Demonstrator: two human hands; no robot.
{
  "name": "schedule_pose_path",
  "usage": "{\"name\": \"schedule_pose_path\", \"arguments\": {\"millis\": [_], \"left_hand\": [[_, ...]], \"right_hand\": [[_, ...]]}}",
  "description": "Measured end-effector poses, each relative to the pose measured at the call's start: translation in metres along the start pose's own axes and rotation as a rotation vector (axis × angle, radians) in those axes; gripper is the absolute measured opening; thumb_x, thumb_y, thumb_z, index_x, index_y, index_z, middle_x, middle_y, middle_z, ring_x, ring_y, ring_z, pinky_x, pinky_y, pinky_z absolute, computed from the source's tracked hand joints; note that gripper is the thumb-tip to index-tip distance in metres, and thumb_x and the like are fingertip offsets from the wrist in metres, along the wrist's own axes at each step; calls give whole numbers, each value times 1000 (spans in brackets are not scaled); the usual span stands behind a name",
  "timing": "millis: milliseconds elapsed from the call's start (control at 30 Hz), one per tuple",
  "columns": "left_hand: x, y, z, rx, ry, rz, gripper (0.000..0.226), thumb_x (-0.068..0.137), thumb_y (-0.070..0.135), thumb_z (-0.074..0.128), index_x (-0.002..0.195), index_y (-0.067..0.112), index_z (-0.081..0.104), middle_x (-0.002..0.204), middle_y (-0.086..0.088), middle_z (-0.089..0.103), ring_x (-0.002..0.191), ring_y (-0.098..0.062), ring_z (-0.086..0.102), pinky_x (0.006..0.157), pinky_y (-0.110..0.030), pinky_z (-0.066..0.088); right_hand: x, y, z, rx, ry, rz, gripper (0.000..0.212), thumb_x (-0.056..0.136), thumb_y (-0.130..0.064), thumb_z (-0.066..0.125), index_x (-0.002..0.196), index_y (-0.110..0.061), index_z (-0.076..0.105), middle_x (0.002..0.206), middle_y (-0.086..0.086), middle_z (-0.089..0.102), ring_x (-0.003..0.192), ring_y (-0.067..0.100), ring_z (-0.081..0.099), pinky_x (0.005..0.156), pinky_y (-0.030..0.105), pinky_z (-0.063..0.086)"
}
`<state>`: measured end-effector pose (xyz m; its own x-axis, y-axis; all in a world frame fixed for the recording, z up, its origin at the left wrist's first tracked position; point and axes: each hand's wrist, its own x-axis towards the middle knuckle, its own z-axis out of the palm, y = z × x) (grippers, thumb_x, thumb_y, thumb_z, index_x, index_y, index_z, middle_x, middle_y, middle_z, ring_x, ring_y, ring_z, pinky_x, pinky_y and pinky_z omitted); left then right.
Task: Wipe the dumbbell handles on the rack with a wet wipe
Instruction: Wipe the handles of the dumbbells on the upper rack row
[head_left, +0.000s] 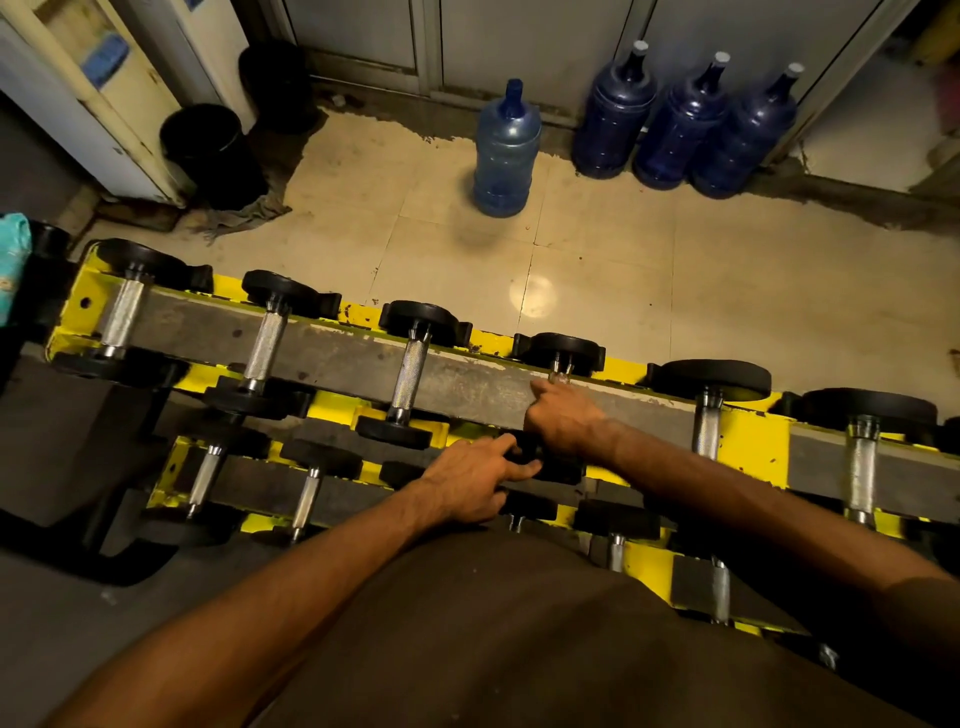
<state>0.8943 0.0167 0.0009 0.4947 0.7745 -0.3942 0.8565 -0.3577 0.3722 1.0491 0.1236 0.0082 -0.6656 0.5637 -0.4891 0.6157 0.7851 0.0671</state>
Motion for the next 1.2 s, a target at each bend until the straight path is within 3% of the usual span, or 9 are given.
{"name": "schedule_pose_path", "arguments": {"millis": [100, 233, 400, 633, 700, 867, 1000, 1067, 1200], "left_hand": [[1, 1, -2, 10, 0, 7, 62, 101, 32, 53, 157, 39, 27, 141, -4, 41, 119, -21, 48, 93, -38, 48], [-1, -1, 1, -1, 6, -7, 62, 101, 31, 52, 157, 40, 26, 145, -5, 40, 124, -22, 47, 96, -36, 46], [1, -3, 0, -18, 4, -6, 60, 102, 30, 51, 157, 40, 27, 144, -5, 41, 121, -21, 48, 94, -35, 46], [1, 0, -2, -42, 5, -13, 58, 102, 31, 52, 156, 38, 31, 141, -3, 43, 119, -19, 49, 94, -34, 46], [2, -2, -3, -43, 5, -11, 57, 102, 31, 52, 155, 39, 33, 140, -4, 44, 118, -19, 49, 94, -36, 47], [3, -3, -5, -49, -2, -12, 57, 101, 30, 52, 154, 39, 34, 140, -2, 44, 119, -18, 48, 97, -36, 46], [3, -2, -5, -35, 5, -5, 57, 102, 31, 51, 155, 39, 32, 141, -3, 43, 119, -18, 48, 93, -32, 44], [2, -1, -4, -35, 2, -14, 57, 103, 32, 51, 156, 38, 31, 142, -4, 43, 121, -19, 48, 96, -34, 45], [-1, -1, -2, -26, -4, -27, 59, 102, 33, 52, 156, 41, 29, 147, -4, 41, 127, -21, 46, 100, -37, 44]], "right_hand": [[6, 8, -10, 21, 23, 21, 25, 91, -36, 67, 110, -20, 71, 120, 6, 58, 122, 23, 44, 100, 38, 40], [5, 15, -1, 20, 268, 170, 24, 91, -21, 68, 113, -13, 70, 115, 5, 64, 107, 21, 49, 89, 35, 43], [-21, -1, 31, 396, 253, 145, 13, 92, -21, 65, 101, -13, 70, 111, 4, 58, 94, 16, 55, 76, 24, 48], [2, 17, 25, 1201, 745, 805, 10, 88, -19, 73, 96, -14, 74, 90, -2, 71, 82, 10, 65, 74, 27, 56], [-2, 15, 34, 1342, 687, 840, 12, 89, -19, 72, 99, -15, 73, 91, -3, 72, 82, 11, 68, 75, 30, 59], [-26, 16, 51, 1722, 229, 865, 7, 92, -4, 65, 90, -3, 71, 85, 14, 68, 73, 24, 65, 74, 42, 60], [2, 32, 44, 1939, 305, 881, 19, 97, 0, 55, 113, 3, 65, 94, 13, 66, 81, 21, 64, 77, 39, 59], [15, 34, 42, 2084, 362, 898, 20, 97, 3, 49, 110, 0, 64, 90, 10, 63, 81, 20, 62, 74, 39, 58], [7, 26, 47, 2386, 101, 881, 30, 101, -8, 35, 111, -4, 63, 106, 14, 69, 99, 26, 65, 88, 38, 54]]}}
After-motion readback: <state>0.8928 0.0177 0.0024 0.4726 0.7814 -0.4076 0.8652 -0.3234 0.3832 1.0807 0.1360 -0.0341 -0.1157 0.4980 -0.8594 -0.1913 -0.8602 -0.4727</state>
